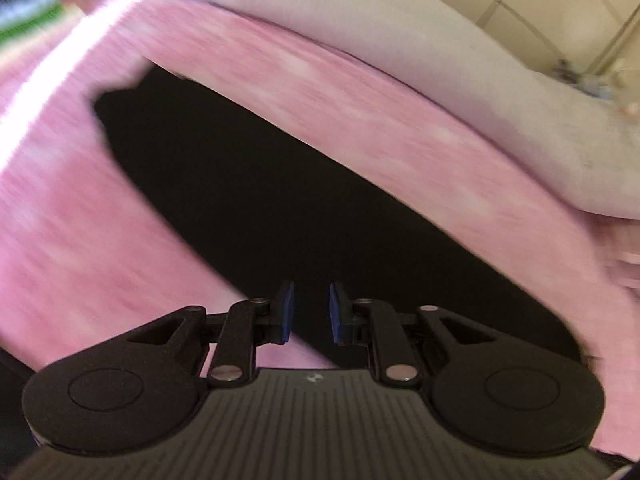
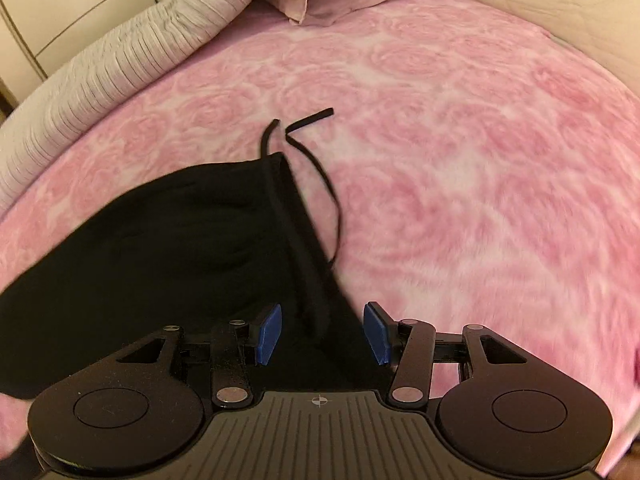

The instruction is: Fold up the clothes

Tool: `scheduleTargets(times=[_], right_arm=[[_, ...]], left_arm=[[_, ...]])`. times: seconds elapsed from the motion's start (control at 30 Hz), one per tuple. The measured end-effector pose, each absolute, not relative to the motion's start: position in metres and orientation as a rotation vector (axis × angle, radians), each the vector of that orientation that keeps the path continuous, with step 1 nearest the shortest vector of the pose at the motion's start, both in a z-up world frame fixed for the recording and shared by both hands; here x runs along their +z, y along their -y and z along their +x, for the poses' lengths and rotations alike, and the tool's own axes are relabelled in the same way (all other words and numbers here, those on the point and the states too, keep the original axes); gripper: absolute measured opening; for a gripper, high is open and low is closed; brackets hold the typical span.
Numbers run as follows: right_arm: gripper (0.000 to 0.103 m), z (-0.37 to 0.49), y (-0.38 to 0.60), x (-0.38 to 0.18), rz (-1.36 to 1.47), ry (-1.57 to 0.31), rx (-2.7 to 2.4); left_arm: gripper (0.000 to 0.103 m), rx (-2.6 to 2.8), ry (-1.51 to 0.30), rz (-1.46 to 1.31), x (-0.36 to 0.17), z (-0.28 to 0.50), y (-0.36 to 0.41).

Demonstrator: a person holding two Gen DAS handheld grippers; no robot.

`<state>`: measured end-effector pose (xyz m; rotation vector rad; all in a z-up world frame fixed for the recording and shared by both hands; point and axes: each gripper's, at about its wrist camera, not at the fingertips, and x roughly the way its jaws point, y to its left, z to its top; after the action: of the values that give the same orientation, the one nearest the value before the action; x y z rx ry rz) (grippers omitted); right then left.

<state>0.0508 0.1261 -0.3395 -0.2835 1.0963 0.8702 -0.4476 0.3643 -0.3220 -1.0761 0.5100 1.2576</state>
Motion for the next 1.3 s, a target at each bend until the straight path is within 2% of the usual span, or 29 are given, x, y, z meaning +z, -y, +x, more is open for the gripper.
scheduleTargets(times=[0.17, 0.37, 0.4, 0.43, 0.47, 0.5, 0.53, 0.83, 0.87, 0.9, 0.97, 1.0, 1.03, 1.2, 1.3], right_arm=[[0.049, 0.096, -0.122, -0.360, -0.138, -1.199, 0.916], [0.048, 0.126, -0.132, -0.378, -0.039, -1.253, 0.999], [0.043, 0.130, -0.135, -0.382, -0.020, -1.260, 1.004], [0.030, 0.134, -0.138, -0.385, -0.001, -1.267, 1.010], [0.022, 0.139, -0.140, -0.389, 0.014, -1.284, 0.997], [0.008, 0.145, -0.142, -0.394, 0.029, -1.303, 0.980], [0.003, 0.150, -0.144, -0.399, 0.044, -1.321, 0.963], [0.001, 0.144, -0.123, -0.344, 0.242, -1.228, 1.504], [0.001, 0.123, -0.126, -0.329, 0.107, -1.176, 1.613], [0.003, 0.093, -0.129, -0.317, -0.082, -1.130, 1.725], [0.016, 0.032, -0.130, -0.316, -0.427, -1.080, 1.824], [0.036, 0.002, -0.131, -0.316, -0.600, -1.049, 1.858], [0.052, -0.022, -0.125, -0.321, -0.717, -1.023, 1.865], [0.058, -0.103, -0.079, -0.336, -0.936, -0.967, 1.765], [0.063, -0.136, -0.057, -0.335, -1.071, -0.863, 1.695]], left_arm=[[0.014, 1.125, -0.480, -1.151, -0.338, -0.373, -0.346], [0.014, 1.109, -0.491, -1.205, -0.344, -0.338, -0.319], [0.014, 1.112, -0.498, -1.207, -0.343, -0.336, -0.316], [0.014, 1.117, -0.507, -1.207, -0.342, -0.336, -0.314], [0.014, 1.127, -0.514, -1.208, -0.341, -0.336, -0.312], [0.014, 1.137, -0.516, -1.210, -0.341, -0.338, -0.311], [0.014, 1.150, -0.512, -1.215, -0.341, -0.341, -0.310], [0.014, 1.248, -0.459, -1.216, -0.319, -0.386, -0.299], [0.014, 1.257, -0.456, -1.221, -0.318, -0.392, -0.296], [0.014, 1.264, -0.453, -1.230, -0.319, -0.398, -0.292], [0.014, 1.273, -0.451, -1.253, -0.323, -0.408, -0.285], [0.014, 1.274, -0.450, -1.268, -0.326, -0.413, -0.282], [0.014, 1.273, -0.448, -1.284, -0.328, -0.418, -0.278], [0.014, 1.262, -0.435, -1.304, -0.330, -0.444, -0.262], [0.014, 1.266, -0.432, -1.314, -0.328, -0.467, -0.253]])
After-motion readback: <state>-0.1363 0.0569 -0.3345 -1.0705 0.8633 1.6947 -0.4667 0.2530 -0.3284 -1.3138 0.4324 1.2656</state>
